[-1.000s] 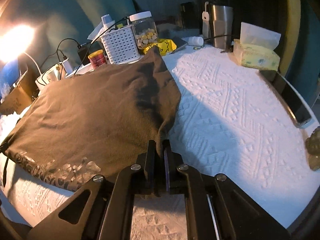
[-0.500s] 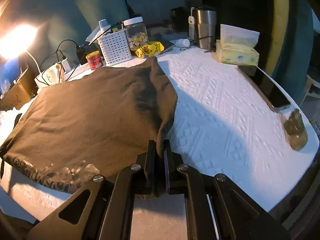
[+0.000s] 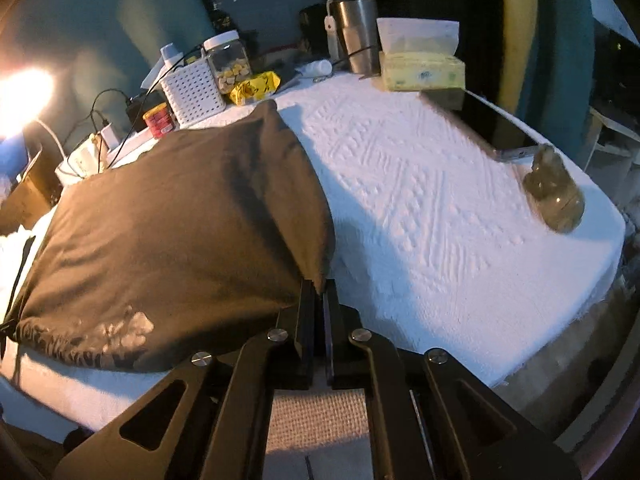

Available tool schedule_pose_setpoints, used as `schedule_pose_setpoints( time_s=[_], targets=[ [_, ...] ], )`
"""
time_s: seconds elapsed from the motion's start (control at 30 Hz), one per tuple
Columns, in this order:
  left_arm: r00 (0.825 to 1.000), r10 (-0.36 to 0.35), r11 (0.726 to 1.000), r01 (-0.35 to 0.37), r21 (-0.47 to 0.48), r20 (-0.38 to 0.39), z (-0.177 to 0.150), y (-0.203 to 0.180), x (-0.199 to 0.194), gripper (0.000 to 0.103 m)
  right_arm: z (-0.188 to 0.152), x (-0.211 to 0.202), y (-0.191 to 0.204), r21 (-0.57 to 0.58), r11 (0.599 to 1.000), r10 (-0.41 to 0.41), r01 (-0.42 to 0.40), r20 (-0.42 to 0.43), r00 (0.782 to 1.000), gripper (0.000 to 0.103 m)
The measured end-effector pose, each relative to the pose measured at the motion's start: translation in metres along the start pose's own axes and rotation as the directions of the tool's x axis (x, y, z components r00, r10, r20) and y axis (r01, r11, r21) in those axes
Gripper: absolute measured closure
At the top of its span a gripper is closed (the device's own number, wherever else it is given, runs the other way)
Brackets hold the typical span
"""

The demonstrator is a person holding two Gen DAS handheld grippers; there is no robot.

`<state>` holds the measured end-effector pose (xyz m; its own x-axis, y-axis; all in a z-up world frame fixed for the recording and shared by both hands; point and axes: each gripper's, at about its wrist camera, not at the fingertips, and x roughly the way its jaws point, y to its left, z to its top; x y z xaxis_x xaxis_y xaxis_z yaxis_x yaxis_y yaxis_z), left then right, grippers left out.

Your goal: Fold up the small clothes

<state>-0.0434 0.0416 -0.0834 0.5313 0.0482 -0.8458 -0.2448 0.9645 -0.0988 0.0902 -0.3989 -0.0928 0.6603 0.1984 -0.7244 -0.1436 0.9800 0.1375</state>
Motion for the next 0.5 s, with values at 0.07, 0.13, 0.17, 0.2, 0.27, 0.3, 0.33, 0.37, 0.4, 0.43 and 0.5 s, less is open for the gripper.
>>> schedule_pose_setpoints(
  time_s=[0.07,0.13,0.17,0.2,0.27,0.3,0.33,0.37,0.4,0.43,0.5],
  targets=[
    [1.0,0.02,1.0,-0.02,0.002,-0.007,-0.001,0.0,0.0,0.098,0.0,0.0,0.003,-0.021,1.0,-0.007,0.007,0.005,1.0,0.099],
    [0.999,0.036,0.999,-0.036,-0.004,-0.018,0.0,0.001,0.001,0.096,0.002,0.001,0.002,-0.02,1.0,0.001,-0.001,0.006,1.0,0.099],
    [0.999,0.045,0.999,-0.045,-0.005,-0.022,0.001,0.001,0.001,0.096,0.003,0.002,-0.001,-0.012,1.0,0.012,-0.012,0.004,1.0,0.099],
    [0.997,0.067,0.998,-0.067,-0.003,-0.029,0.001,-0.001,0.001,0.094,0.004,0.003,-0.003,-0.007,1.0,0.022,-0.022,0.002,1.0,0.099],
    [0.995,0.087,0.996,-0.088,-0.008,-0.038,0.0,0.0,0.0,0.093,0.005,0.004,-0.007,0.002,0.999,0.04,-0.04,-0.003,0.999,0.099],
    [0.995,0.094,0.995,-0.095,-0.013,-0.044,0.0,0.0,-0.001,0.093,0.006,0.004,-0.008,0.005,0.999,0.051,-0.051,-0.008,0.999,0.099],
    [0.993,0.104,0.994,-0.105,-0.023,-0.051,0.0,0.0,-0.002,0.093,0.006,0.004,-0.009,0.005,0.998,0.058,-0.058,-0.011,0.998,0.099],
    [0.993,0.11,0.993,-0.112,-0.031,-0.052,0.001,0.0,-0.004,0.093,0.007,0.004,-0.01,0.004,0.998,0.067,-0.067,-0.017,0.998,0.099],
    [0.992,0.115,0.992,-0.117,-0.036,-0.05,0.001,-0.001,-0.006,0.093,0.007,0.004,-0.011,0.001,0.998,0.07,-0.07,-0.021,0.997,0.099],
    [0.992,0.123,0.991,-0.125,-0.041,-0.041,0.003,-0.003,-0.01,0.093,0.008,0.004,-0.011,-0.003,0.997,0.073,-0.073,-0.025,0.997,0.099],
    [0.99,0.14,0.989,-0.141,-0.05,-0.023,0.006,-0.006,-0.016,0.093,0.008,0.005,-0.01,-0.017,0.997,0.07,-0.07,-0.026,0.997,0.099]
  ],
)
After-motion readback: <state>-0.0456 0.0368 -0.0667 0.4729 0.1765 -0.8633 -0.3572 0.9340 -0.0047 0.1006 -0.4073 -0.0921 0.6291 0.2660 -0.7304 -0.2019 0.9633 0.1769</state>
